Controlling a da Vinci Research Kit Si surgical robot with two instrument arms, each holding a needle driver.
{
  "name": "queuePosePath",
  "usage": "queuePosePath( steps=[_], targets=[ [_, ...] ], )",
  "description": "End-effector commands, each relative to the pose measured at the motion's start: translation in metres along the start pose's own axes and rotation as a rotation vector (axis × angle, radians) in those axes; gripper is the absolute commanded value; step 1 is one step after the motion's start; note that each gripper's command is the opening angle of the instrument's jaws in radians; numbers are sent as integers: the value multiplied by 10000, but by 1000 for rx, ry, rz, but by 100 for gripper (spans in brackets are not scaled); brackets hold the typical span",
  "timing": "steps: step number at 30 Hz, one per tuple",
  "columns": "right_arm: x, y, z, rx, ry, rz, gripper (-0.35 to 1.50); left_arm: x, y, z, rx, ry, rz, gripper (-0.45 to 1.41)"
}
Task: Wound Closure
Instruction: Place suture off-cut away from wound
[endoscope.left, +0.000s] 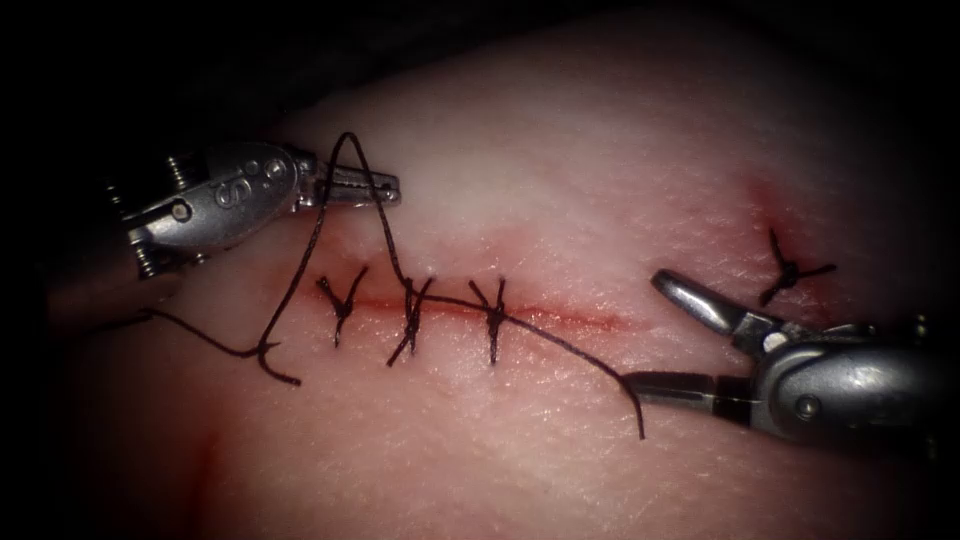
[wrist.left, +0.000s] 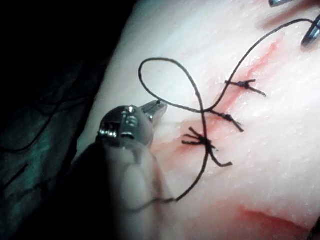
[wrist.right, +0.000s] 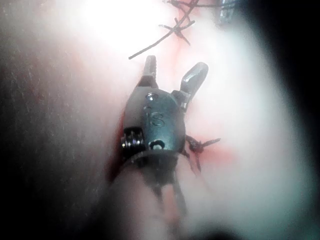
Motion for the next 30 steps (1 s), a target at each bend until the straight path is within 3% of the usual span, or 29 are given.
queuePosePath(
  steps=[1,8,10,12,16,25,30],
  targets=[
    [1,0,15,-2,5,-2,133,-1,-13,11,-10,8,-7,-45],
    [2,-3,15,-4,4,-4,133,-34,-23,43,-66,-14,-55,-45],
    [2,-4,14,-5,3,-5,133,-45,-18,45,-113,-85,-55,-13],
    [3,-4,14,-6,1,-6,133,-51,-14,44,-124,-184,-70,42],
    [3,-5,14,-7,-1,-6,132,-55,-11,31,-110,-284,-58,73],
    [4,-7,18,-14,-2,-6,132,-19,0,-1,-66,-355,-52,74],
    [3,-10,17,-15,-1,-9,130,32,2,-22,-1,-244,-11,71]
  ],
)
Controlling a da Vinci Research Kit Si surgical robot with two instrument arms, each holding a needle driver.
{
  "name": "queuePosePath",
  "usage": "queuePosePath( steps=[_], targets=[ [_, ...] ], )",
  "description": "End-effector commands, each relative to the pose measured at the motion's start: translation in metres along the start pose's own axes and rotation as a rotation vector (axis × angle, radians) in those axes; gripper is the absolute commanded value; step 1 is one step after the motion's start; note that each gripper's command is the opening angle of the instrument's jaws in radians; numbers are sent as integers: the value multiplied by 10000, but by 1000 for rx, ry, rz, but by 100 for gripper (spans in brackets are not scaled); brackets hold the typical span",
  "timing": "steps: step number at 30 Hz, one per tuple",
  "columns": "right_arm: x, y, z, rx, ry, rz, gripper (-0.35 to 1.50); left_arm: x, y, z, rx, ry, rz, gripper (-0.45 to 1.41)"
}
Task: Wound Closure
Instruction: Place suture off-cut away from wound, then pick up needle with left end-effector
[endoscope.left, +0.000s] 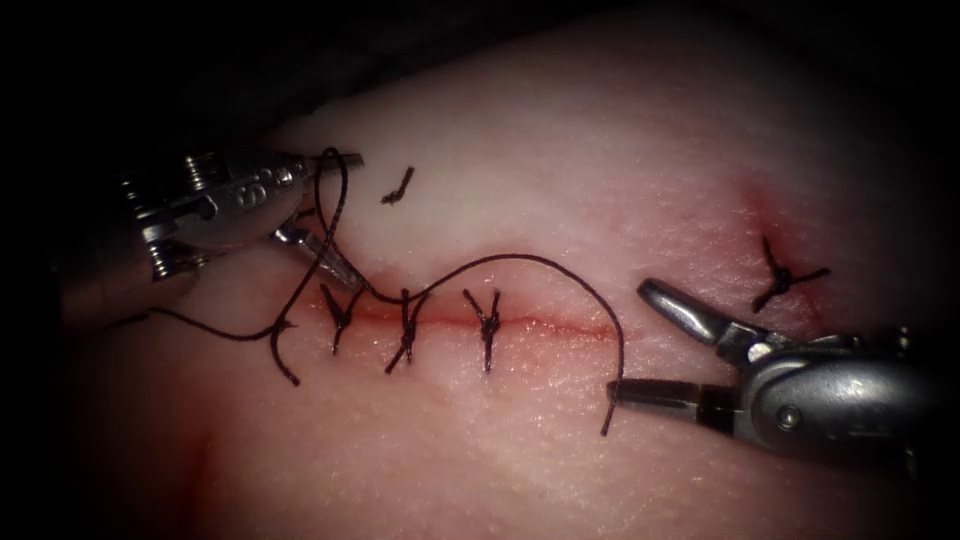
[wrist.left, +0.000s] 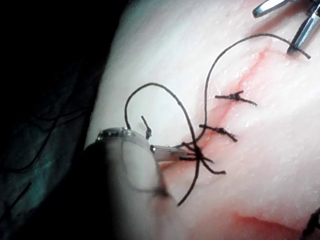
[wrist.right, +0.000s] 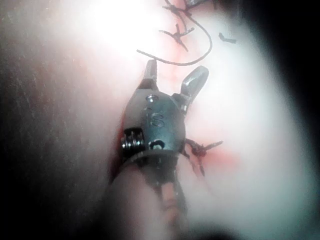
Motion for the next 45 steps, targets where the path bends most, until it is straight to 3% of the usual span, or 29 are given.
queuePosePath(
  steps=[1,4,5,9,13,15,19,24,38,40,44,45],
  targets=[
    [1,0,13,-1,6,-3,130,15,-10,-4,19,33,5,71],
    [1,-2,12,-2,6,-5,130,41,-9,-30,74,106,43,69],
    [0,-4,11,-2,7,-7,130,54,-9,-51,109,119,74,69],
    [-1,-6,8,-1,10,-9,130,61,1,-98,134,74,102,67],
    [-3,-8,3,-1,9,-7,130,46,29,-144,114,56,143,64],
    [-4,-10,3,-3,3,-6,130,25,53,-171,57,6,192,61],
    [-4,-12,4,-4,2,-1,130,0,71,-185,3,-49,222,52],
    [-3,-18,9,-10,-1,1,128,-32,80,-179,-25,-89,222,49],
    [-1,-22,-3,-4,-3,-5,128,-89,64,-85,-89,-225,140,46],
    [-1,-23,-4,-4,-4,-6,128,-93,60,-78,-89,-237,134,29],
    [-1,-23,-3,-5,-4,-6,128,-88,58,-70,-83,-245,116,-38],
    [-1,-24,-3,-6,-5,-7,128,-78,61,-69,-81,-246,105,-45]
  ],
)
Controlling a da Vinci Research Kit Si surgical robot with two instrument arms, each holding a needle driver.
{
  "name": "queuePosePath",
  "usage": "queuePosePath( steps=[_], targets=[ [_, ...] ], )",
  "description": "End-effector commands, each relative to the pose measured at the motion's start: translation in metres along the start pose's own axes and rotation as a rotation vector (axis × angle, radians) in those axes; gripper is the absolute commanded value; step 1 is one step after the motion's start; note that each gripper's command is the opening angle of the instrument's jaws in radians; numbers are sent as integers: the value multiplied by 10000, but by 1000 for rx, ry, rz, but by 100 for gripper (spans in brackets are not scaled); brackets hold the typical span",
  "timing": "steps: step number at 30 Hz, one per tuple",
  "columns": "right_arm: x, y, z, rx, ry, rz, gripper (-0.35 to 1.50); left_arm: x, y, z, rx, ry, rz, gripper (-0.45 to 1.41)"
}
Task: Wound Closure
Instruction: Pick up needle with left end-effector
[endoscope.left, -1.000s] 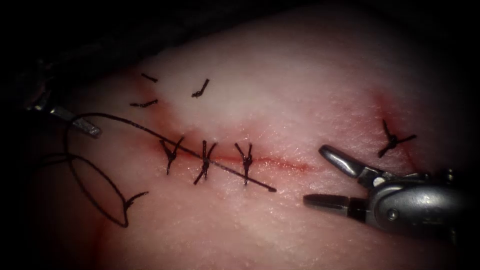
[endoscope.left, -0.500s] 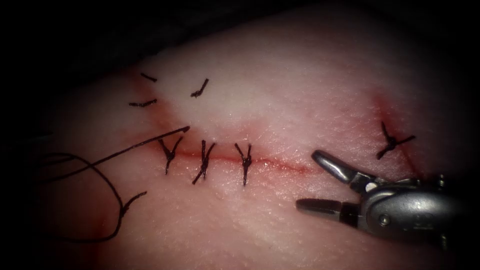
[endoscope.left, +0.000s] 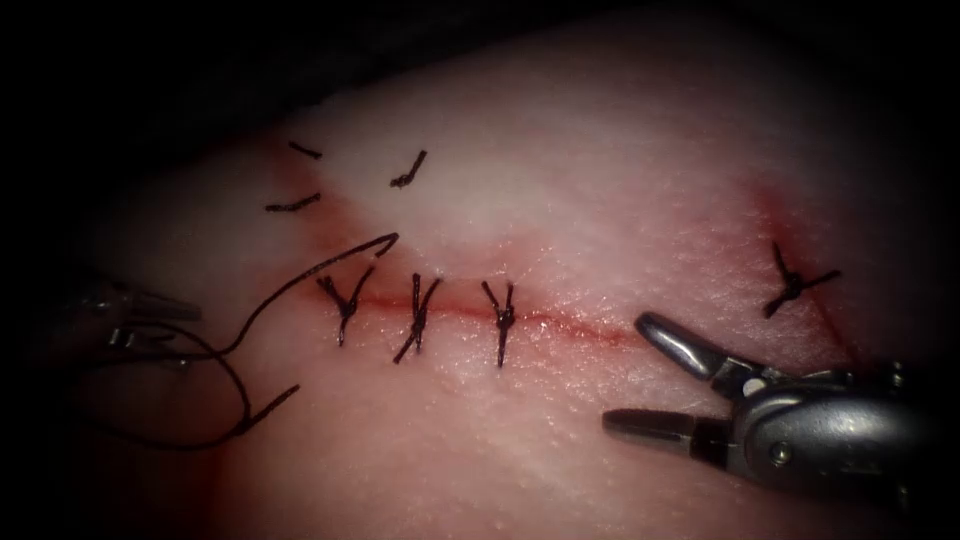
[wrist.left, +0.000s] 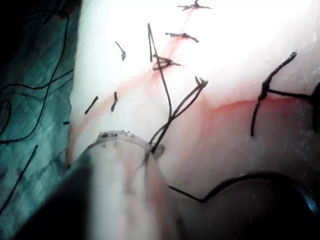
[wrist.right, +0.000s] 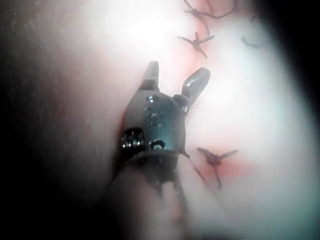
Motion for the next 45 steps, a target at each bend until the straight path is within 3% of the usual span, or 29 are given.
queuePosePath(
  steps=[1,7,10,11,15,19,20,22,23,27,33,38,39,40,42,43,44,45],
  targets=[
    [1,0,15,-2,4,-1,128,5,-9,0,4,4,1,-45],
    [0,-5,16,-5,5,0,128,66,7,-24,56,103,25,-45],
    [-2,-8,15,-6,6,2,128,118,17,-47,65,165,51,-45],
    [-2,-8,15,-6,6,2,128,118,17,-47,65,165,51,-45],
    [-5,-11,15,-4,6,9,128,175,23,-68,49,226,72,-45],
    [-10,-16,14,-5,8,14,128,241,29,-81,14,296,107,-45],
    [-13,-21,12,-5,10,32,122,275,29,-81,8,327,124,-45],
    [-14,-23,11,-3,11,48,118,284,28,-80,8,334,127,-45],
    [-15,-26,7,2,11,84,117,320,23,-70,-13,342,148,-45],
    [-16,-28,-3,12,18,110,113,369,3,-40,-38,342,156,-45],
    [-12,-31,-18,10,8,112,105,422,-44,14,-38,345,169,-45],
    [-10,-35,-22,-8,-13,112,107,444,-73,61,-21,338,159,-45],
    [-10,-37,-22,-10,-15,110,107,444,-75,66,-19,338,155,-40],
    [-10,-38,-23,-10,-13,109,107,442,-83,82,-22,335,127,-8],
    [-10,-41,-24,-10,-13,113,108,433,-91,92,-36,335,85,29],
    [-10,-41,-24,-10,-13,113,108,433,-91,92,-36,335,85,29],
    [-11,-43,-24,-11,-12,116,108,422,-96,96,-73,327,-18,69],
    [-11,-43,-24,-11,-12,116,108,422,-96,96,-73,327,-18,69]
  ],
)
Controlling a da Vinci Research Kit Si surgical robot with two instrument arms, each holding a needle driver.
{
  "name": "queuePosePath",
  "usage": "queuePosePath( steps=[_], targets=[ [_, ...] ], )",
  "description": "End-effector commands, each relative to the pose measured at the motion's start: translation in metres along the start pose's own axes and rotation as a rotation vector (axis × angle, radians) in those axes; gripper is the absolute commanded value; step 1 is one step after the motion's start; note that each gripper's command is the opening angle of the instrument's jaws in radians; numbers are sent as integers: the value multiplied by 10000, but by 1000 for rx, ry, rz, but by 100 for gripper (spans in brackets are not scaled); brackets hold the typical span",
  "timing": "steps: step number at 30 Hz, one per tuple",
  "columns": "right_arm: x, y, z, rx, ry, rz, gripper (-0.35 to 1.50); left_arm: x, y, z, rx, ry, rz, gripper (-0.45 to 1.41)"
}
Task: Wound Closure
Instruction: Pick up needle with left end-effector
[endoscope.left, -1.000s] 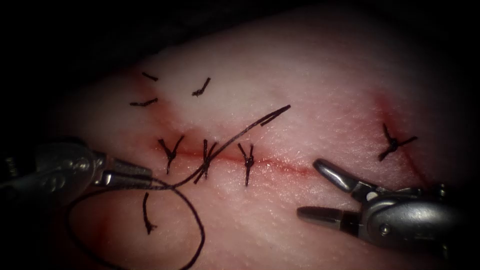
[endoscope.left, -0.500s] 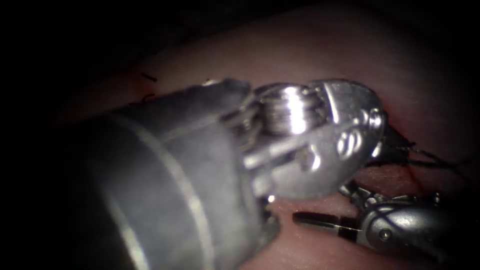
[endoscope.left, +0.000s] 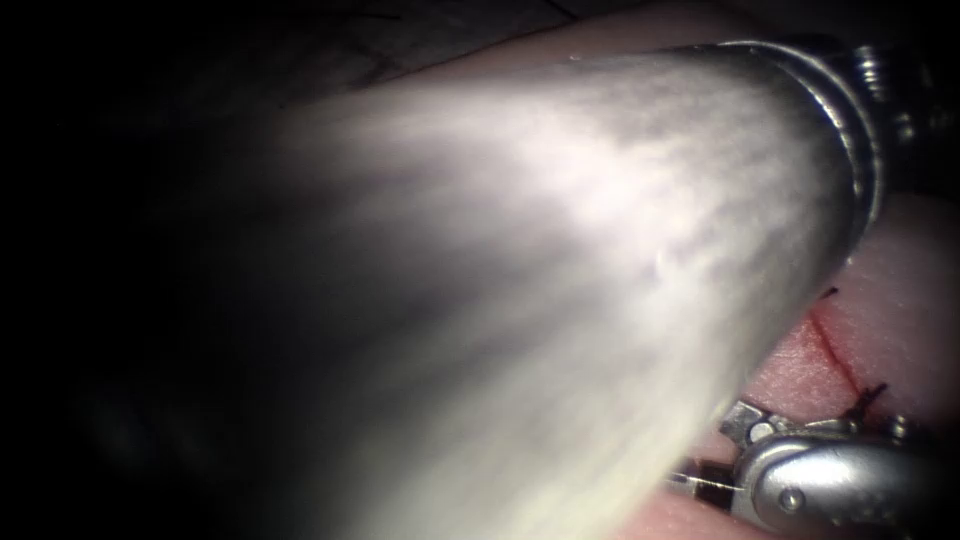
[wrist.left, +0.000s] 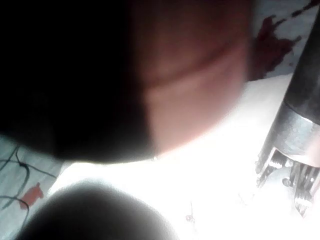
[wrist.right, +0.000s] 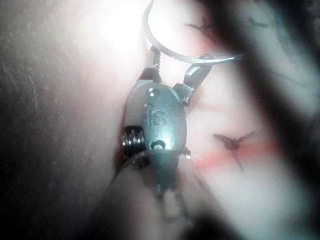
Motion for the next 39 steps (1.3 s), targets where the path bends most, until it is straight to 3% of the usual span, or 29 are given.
queuePosePath(
  steps=[1,4,5,13,15,17,24,25,27,28,35,39],
  targets=[
    [-1,-3,14,-2,5,2,108,1,-14,-2,-12,-1,-72,91],
    [-1,-5,16,-4,5,0,108,-14,-21,-10,-44,-5,-104,138],
    [-1,-6,17,-6,4,-1,108,-23,-23,-20,-66,-3,-140,140],
    [0,-7,18,-7,3,-1,110,-48,-13,-64,-108,4,-171,140],
    [0,-7,18,-7,3,-1,110,-57,-6,-80,-88,-26,-167,140],
    [0,-7,16,-6,4,-1,110,-67,-4,-98,-55,-66,-161,126],
    [13,-10,-6,7,10,49,110,-113,-11,-151,-20,-154,-146,121],
    [21,-6,-22,28,12,118,86,-129,-5,-164,-31,-163,-147,121],
    [26,-2,-31,26,21,161,83,-140,0,-172,-30,-161,-160,120],
    [40,8,-49,7,46,204,76,-153,8,-183,-25,-154,-160,120],
    [74,41,-85,-53,33,237,66,-193,48,-208,-11,-144,-156,120],
    [79,58,-95,-87,2,239,59,-211,82,-213,23,-129,-182,120]
  ],
)
